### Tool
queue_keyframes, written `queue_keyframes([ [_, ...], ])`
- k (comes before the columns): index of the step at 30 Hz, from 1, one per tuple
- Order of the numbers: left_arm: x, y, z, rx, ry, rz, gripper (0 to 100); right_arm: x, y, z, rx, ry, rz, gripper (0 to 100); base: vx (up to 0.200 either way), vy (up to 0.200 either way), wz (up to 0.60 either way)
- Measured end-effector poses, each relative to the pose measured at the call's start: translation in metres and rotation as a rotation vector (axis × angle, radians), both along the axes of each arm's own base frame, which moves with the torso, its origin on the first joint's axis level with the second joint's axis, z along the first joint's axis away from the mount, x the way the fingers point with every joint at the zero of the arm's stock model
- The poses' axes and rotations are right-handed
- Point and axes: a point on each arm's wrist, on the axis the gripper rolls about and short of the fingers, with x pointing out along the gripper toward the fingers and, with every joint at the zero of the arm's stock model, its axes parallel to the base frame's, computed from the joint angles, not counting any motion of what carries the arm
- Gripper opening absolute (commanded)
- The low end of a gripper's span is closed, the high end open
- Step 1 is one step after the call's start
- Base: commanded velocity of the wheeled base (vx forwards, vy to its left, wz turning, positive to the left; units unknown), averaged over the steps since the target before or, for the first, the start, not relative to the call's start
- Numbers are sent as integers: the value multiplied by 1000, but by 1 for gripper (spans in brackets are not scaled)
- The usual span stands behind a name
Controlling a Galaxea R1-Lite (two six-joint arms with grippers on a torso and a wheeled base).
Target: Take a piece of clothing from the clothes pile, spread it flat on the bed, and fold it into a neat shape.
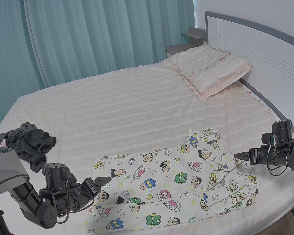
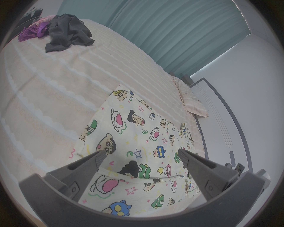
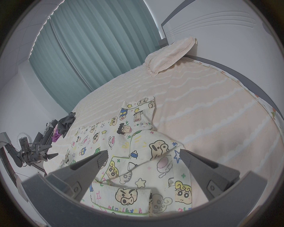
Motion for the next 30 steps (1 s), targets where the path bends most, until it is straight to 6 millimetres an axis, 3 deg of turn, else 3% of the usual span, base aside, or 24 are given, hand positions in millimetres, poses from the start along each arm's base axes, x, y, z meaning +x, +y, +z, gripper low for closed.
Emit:
queue_keyframes([
  [6, -1, -4, 0, 2, 2, -14, 100, 0, 1, -1, 0, 3, 2, 100, 0, -200, 0],
  [15, 0, -7, 2, 14, -18, 0, 100, 0, 1, -1, 1, 3, 2, 100, 0, 0, 0],
  [21, 8, -12, 11, 1, -73, 120, 100, 0, 3, -1, 2, 2, 8, 100, 0, 0, 0],
  [27, 9, -16, 14, -24, -81, 129, 100, -1, 4, 0, 3, 3, 14, 100, 200, 0, 0],
  [30, 9, -17, 14, -23, -84, 128, 100, -2, 5, 0, 3, 4, 16, 100, 0, 0, 0],
])
